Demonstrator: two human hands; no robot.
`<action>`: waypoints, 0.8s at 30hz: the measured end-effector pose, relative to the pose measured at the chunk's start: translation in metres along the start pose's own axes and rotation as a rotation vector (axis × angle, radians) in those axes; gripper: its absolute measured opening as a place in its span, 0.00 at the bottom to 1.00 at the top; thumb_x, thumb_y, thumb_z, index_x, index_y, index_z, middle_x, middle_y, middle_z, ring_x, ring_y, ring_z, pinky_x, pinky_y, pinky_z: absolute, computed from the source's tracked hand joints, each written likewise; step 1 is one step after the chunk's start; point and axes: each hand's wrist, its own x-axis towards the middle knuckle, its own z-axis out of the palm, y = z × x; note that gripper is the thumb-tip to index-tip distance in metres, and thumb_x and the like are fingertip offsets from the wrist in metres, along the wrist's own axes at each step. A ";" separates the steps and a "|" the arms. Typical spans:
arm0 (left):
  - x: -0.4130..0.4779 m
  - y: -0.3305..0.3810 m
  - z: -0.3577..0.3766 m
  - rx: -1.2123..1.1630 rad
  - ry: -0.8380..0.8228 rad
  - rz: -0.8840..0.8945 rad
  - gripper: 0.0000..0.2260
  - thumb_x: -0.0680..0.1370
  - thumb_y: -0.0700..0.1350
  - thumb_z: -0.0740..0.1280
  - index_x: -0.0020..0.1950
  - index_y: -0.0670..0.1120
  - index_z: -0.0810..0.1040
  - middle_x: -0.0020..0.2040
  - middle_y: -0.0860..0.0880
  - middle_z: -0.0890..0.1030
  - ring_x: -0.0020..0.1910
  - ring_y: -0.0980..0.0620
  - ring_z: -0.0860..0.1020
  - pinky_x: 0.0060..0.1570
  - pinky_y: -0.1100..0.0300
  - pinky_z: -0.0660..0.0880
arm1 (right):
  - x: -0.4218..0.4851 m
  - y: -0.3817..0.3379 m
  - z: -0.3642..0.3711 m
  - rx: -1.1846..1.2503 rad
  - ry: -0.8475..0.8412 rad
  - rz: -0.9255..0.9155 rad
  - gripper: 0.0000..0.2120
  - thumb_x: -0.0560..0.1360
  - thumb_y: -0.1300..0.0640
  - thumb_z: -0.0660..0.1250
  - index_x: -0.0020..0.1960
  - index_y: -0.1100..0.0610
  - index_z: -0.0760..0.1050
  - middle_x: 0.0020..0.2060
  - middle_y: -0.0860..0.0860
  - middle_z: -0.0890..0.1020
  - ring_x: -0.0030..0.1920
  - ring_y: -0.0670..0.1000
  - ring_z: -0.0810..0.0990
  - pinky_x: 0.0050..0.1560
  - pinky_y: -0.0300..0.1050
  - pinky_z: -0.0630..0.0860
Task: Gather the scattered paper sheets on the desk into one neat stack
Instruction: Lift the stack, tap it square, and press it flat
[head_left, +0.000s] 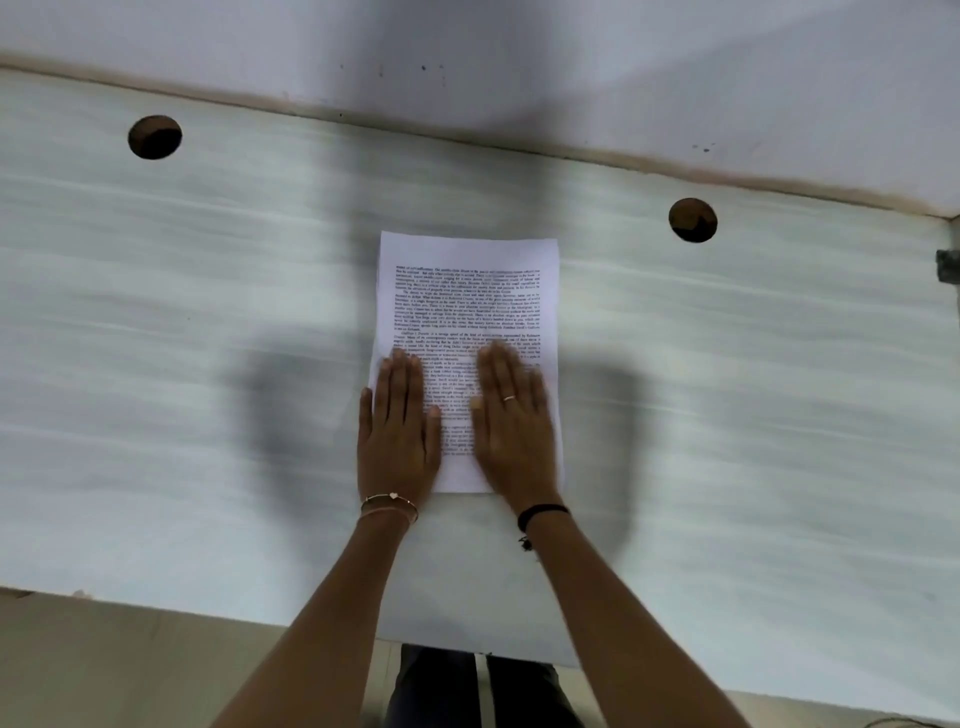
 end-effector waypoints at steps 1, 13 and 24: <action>0.000 0.000 0.000 -0.012 -0.001 -0.001 0.26 0.81 0.50 0.49 0.78 0.44 0.50 0.79 0.47 0.51 0.78 0.51 0.49 0.76 0.51 0.50 | 0.000 0.011 -0.003 -0.005 0.006 0.009 0.26 0.82 0.53 0.52 0.78 0.57 0.53 0.78 0.51 0.55 0.78 0.49 0.50 0.77 0.52 0.51; -0.001 0.068 0.017 -0.036 -0.024 0.066 0.25 0.82 0.49 0.49 0.77 0.43 0.53 0.78 0.46 0.53 0.78 0.50 0.51 0.74 0.47 0.52 | 0.001 0.036 -0.012 -0.023 -0.010 0.032 0.26 0.82 0.52 0.48 0.78 0.59 0.50 0.78 0.52 0.52 0.78 0.48 0.49 0.76 0.53 0.53; -0.010 -0.044 -0.012 0.053 -0.044 -0.002 0.24 0.82 0.52 0.45 0.78 0.49 0.49 0.79 0.48 0.50 0.78 0.50 0.49 0.74 0.42 0.50 | 0.000 0.036 -0.012 -0.005 0.007 0.033 0.26 0.82 0.54 0.51 0.78 0.58 0.50 0.78 0.51 0.53 0.78 0.48 0.50 0.77 0.53 0.52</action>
